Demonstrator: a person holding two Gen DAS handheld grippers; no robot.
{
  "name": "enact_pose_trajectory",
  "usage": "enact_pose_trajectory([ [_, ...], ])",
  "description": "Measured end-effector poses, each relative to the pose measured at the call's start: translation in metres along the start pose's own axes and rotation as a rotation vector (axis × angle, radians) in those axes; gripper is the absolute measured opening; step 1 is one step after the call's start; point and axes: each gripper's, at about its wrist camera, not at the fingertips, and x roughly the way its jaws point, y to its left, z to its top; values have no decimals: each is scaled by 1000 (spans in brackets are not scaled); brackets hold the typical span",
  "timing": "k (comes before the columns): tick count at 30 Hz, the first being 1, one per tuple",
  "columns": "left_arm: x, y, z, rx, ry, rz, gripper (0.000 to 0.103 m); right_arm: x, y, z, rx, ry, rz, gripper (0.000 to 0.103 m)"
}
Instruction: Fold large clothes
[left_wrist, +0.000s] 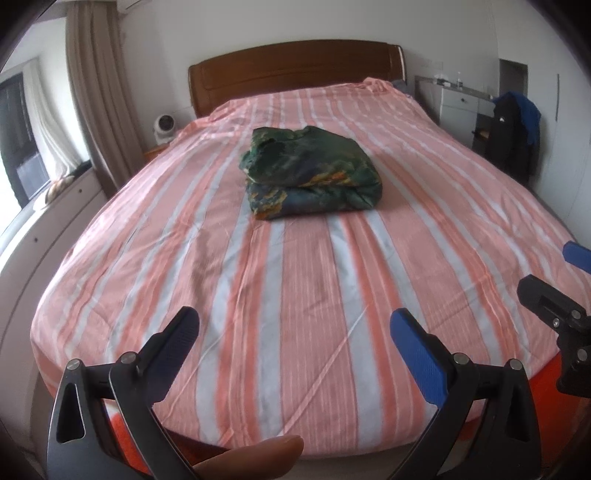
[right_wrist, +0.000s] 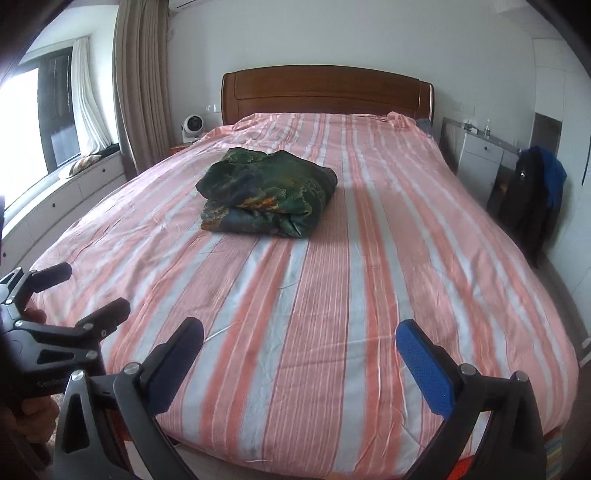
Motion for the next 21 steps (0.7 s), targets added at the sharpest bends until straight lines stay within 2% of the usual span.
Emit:
enact_pose_trajectory([
  [7, -5, -1, -2, 7, -15, 40, 103, 1, 2, -3, -21, 10, -57, 103],
  [21, 3, -3, -6, -15, 33, 0, 103, -5, -4, -3, -36, -21, -137, 103],
])
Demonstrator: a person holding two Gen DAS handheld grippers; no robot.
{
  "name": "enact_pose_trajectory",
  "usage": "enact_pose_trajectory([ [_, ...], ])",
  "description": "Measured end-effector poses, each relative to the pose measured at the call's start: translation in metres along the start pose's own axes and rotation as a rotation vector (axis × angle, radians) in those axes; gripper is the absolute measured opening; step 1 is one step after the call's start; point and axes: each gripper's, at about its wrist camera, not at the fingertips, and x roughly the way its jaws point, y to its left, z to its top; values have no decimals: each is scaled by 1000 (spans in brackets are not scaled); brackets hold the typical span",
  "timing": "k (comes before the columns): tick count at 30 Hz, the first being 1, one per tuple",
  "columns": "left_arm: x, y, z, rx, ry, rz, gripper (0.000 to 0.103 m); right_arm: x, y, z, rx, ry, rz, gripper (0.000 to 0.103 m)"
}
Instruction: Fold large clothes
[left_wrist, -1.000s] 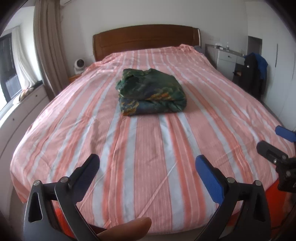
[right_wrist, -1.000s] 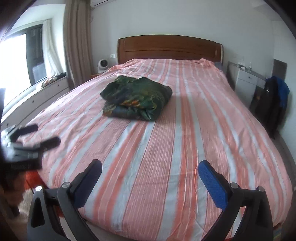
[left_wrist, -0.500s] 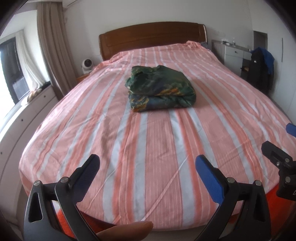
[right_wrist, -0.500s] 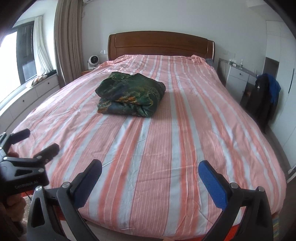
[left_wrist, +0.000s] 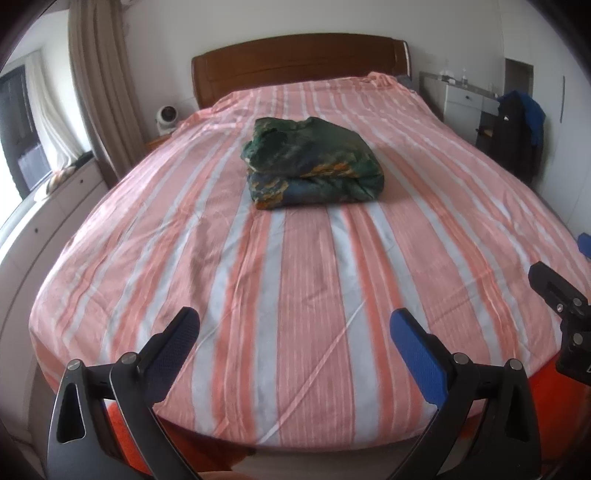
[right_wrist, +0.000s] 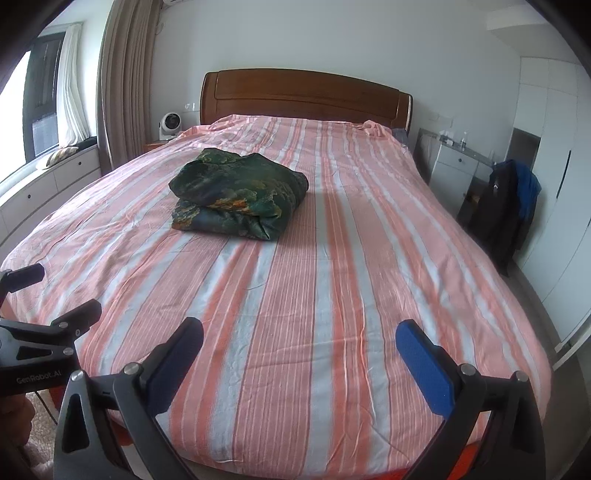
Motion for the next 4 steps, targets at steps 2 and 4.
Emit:
enact_pose_trajectory([
  [2, 0, -2, 0, 1, -2, 2, 103, 0, 0, 0, 1, 3, 3, 103],
  [4, -3, -5, 0, 17, -18, 16, 103, 0, -1, -1, 5, 6, 7, 103],
])
